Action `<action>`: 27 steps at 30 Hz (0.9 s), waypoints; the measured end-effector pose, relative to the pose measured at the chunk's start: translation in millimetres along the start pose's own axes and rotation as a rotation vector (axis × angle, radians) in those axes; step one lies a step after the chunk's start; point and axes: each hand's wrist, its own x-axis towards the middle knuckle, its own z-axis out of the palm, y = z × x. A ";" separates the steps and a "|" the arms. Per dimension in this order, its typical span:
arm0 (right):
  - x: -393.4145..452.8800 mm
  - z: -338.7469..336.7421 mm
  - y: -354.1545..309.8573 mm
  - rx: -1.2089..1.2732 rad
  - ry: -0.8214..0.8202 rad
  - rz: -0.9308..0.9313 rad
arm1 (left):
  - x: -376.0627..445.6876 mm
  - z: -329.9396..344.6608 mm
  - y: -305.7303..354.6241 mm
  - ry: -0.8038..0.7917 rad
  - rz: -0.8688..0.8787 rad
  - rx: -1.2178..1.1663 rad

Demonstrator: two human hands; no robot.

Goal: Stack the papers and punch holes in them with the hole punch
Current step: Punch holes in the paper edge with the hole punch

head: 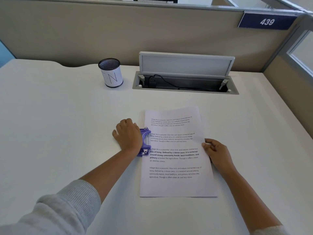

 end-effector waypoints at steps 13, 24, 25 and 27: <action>1.4 -0.4 0.9 0.008 -0.011 0.018 | 0.3 0.4 0.0 -0.042 0.001 0.052; 0.5 -1.8 -0.9 0.042 -0.006 0.029 | 3.5 -14.2 15.5 -0.142 -0.110 -0.009; 0.3 -1.9 -1.7 0.043 -0.006 0.030 | 3.3 -15.4 15.2 -0.150 -0.127 -0.032; -0.6 -1.7 -2.6 0.038 -0.010 0.031 | -2.9 -17.0 14.4 -0.141 -0.116 -0.070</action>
